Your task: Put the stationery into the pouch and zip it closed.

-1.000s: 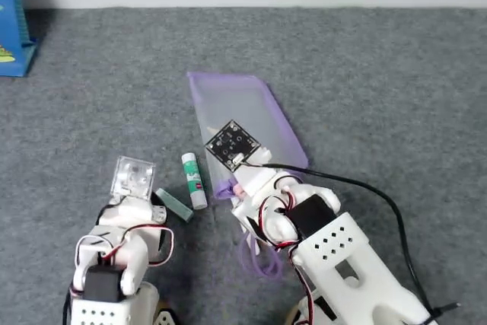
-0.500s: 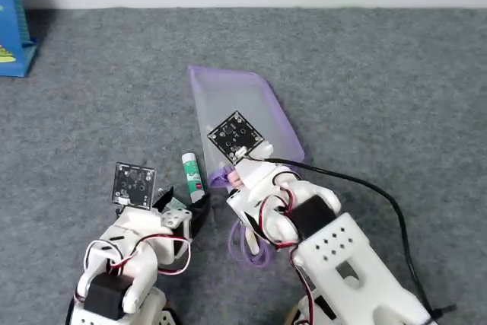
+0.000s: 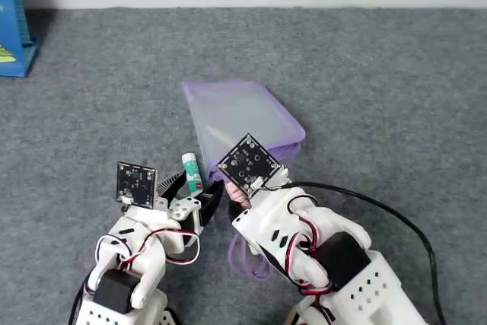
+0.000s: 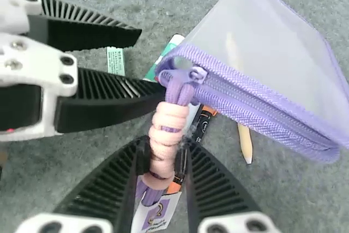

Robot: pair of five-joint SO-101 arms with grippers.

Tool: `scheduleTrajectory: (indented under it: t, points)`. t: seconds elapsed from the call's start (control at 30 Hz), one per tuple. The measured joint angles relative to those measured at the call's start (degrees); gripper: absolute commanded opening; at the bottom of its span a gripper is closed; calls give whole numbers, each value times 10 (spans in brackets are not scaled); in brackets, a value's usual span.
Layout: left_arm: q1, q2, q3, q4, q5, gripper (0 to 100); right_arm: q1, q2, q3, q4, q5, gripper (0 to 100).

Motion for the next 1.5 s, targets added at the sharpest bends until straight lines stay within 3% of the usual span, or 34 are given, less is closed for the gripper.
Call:
scheduleTrajectory:
  t: [0.23, 0.47, 0.83, 1.13, 1.5]
  points:
    - [0, 0, 0, 5, 3, 246, 0, 0, 0, 14, 0, 8]
    - [-1, 0, -33, 60, 3, 246, -1, 0, 0, 14, 0, 8]
    - [-1, 0, -30, 50, 3, 242, -4, -7, 0, 15, 0, 8]
    - [1, 0, -3, 2, -6, 13, -27, -7, 0, 59, -2, 8]
    - [1, 0, -3, 2, -17, 12, -27, -7, 0, 80, 2, 8]
